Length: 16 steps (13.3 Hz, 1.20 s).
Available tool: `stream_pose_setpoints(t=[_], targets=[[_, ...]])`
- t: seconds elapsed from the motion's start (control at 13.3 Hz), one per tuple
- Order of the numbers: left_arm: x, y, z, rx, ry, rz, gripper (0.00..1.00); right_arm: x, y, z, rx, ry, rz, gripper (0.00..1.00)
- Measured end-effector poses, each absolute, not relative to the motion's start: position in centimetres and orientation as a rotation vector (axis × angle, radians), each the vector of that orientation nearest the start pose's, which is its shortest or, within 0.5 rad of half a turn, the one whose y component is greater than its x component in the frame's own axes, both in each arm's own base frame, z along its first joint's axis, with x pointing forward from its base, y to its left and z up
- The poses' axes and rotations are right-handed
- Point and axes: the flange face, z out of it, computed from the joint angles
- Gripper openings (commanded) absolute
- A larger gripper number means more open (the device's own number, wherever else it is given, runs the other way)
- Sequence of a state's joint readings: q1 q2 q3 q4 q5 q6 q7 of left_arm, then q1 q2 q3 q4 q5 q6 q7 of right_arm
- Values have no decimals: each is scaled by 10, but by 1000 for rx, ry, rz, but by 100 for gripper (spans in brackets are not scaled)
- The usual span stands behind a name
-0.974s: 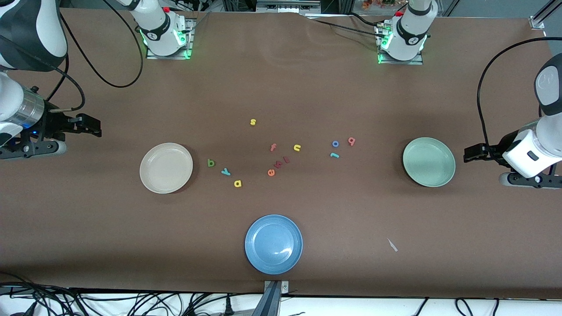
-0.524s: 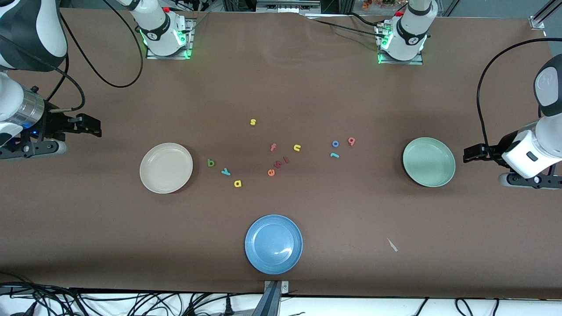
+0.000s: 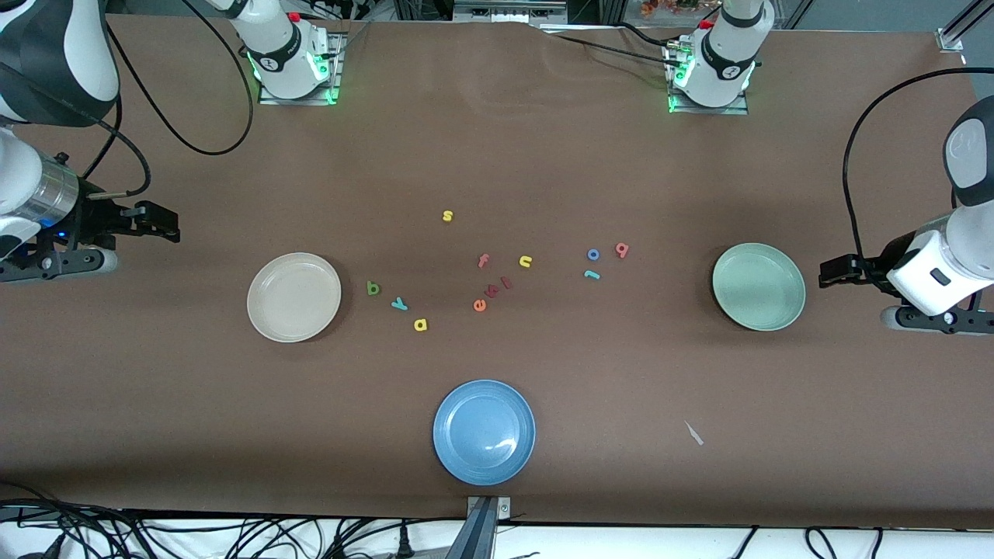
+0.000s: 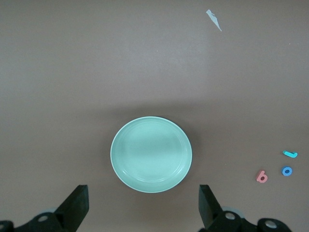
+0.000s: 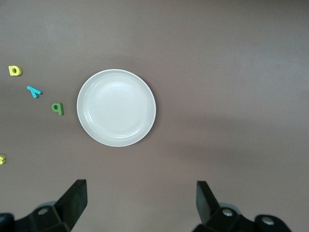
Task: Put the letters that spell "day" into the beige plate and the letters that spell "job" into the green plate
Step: 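Move the left gripper toward the pink 6 while the right gripper reaches the q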
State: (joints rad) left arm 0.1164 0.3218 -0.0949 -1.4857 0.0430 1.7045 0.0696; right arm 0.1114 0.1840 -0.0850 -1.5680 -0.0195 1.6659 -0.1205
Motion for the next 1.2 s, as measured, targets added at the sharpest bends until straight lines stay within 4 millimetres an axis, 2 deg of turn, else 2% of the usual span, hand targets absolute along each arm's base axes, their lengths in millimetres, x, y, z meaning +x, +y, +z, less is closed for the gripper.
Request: stream_pose_setpoints(t=[0.45, 0.75, 0.9, 1.05, 1.2], targets=[[647, 24, 481, -3129, 85, 162, 100, 610, 18, 527, -3160, -238, 138, 100], [643, 2, 469, -3218, 56, 243, 100, 610, 18, 527, -3160, -238, 137, 100], [638, -32, 453, -3216, -9, 323, 100, 610, 19, 527, -3159, -239, 138, 100], [626, -80, 430, -3195, -115, 410, 100, 610, 20, 526, -3157, -241, 139, 100], [610, -125, 399, -3174, -229, 445, 99, 610, 26, 526, -3154, -258, 138, 100]])
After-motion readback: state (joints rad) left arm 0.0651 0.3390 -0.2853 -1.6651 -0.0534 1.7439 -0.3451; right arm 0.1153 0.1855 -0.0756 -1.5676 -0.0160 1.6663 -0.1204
